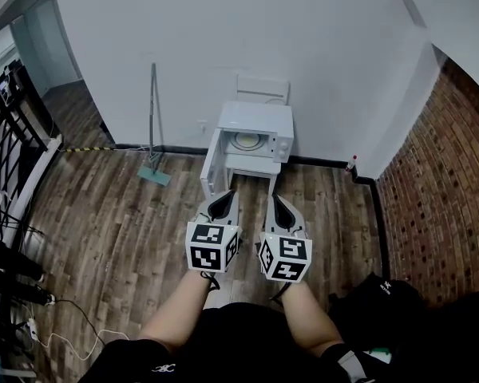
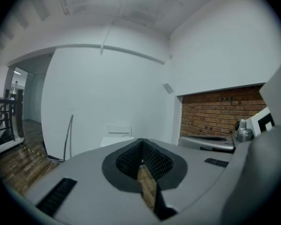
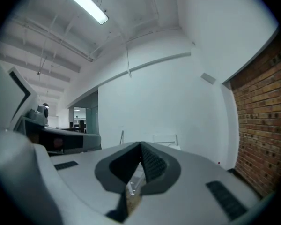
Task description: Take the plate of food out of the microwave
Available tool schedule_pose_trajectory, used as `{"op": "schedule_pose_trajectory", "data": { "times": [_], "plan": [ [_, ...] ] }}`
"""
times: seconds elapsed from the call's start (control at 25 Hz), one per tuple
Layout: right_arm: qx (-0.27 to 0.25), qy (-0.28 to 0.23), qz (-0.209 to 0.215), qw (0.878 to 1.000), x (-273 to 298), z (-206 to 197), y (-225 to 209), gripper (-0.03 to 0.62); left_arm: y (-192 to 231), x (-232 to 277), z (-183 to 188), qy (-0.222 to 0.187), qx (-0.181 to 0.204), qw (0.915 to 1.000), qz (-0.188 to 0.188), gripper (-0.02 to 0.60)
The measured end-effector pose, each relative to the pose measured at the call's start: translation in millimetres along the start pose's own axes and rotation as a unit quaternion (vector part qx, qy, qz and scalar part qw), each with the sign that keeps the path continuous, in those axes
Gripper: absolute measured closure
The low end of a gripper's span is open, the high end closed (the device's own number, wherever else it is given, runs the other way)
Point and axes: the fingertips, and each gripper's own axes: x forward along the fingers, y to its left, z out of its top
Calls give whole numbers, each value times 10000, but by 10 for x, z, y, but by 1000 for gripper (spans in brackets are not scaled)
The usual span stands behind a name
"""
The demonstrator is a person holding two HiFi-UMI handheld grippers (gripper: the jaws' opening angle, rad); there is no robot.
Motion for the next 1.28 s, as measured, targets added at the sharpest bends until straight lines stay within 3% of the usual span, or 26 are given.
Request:
{"op": "schedule_pose_trajectory", "data": {
  "times": [0.16,0.32,0.64,0.88,1.28],
  "plan": [
    [-38,151,130,9998,-24,-135,-187,586,-136,114,-103,56,-120,9998,116,582],
    [261,291,241,9989,73,-192,-307,586,-175,250,-182,211,-49,9996,190,583],
    [-208,432,302,9984,383,-277,-445,586,-61,722,-250,246,-312,9992,62,583],
    [-311,183,80,9993,1032,-82,-614,586,242,1383,-110,182,-372,9989,-231,583],
    [-384,301,-45,9988,2329,140,-533,586,1005,2425,256,217,-690,9952,-651,582]
  ]
}}
